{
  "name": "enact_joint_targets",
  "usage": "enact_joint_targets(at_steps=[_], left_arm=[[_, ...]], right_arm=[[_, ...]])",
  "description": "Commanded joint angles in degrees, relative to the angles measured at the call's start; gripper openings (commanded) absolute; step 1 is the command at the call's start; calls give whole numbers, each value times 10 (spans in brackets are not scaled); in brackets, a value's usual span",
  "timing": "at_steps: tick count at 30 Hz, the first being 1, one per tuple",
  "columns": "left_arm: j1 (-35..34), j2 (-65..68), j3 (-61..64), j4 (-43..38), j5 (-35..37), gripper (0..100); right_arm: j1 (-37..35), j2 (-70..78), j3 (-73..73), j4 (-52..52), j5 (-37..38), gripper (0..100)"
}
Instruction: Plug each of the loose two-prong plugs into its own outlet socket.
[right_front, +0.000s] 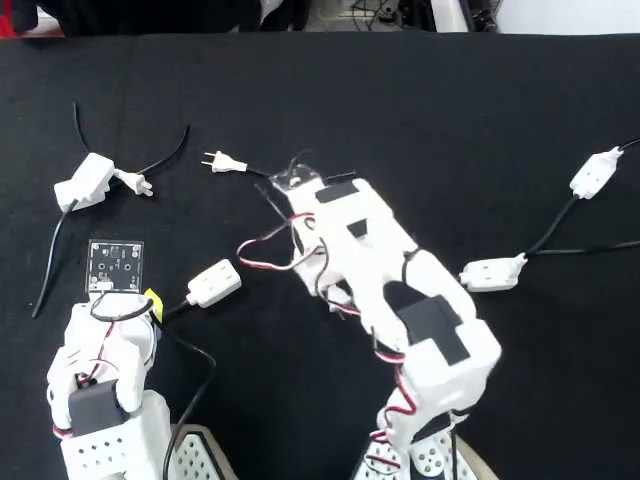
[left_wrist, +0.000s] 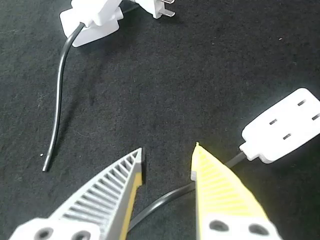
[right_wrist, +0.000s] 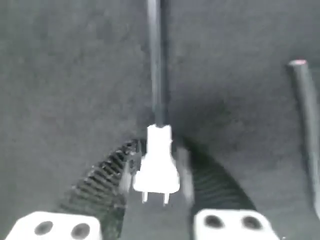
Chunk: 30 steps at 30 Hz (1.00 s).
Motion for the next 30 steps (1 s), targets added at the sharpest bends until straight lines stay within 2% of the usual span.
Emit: enact_joint_targets(at_steps=[1,8,12,19,23,30], left_arm=[[7,0,-7,-9,3,166],[7,0,-7,-9,2,166],[7,0,-7,-9,2,166],[4,0,-7,-8,2,166],[4,0,-7,-8,2,166],[3,0,-7,-8,2,166]], right_arm=[[11,15,-62,69,34,265],[50,25,-191,187,51,265],[52,27,-194,204,51,264],[45,28,-80,98,46,131],[36,28,-37,39,31,131],[4,58,-22,29,17,131]])
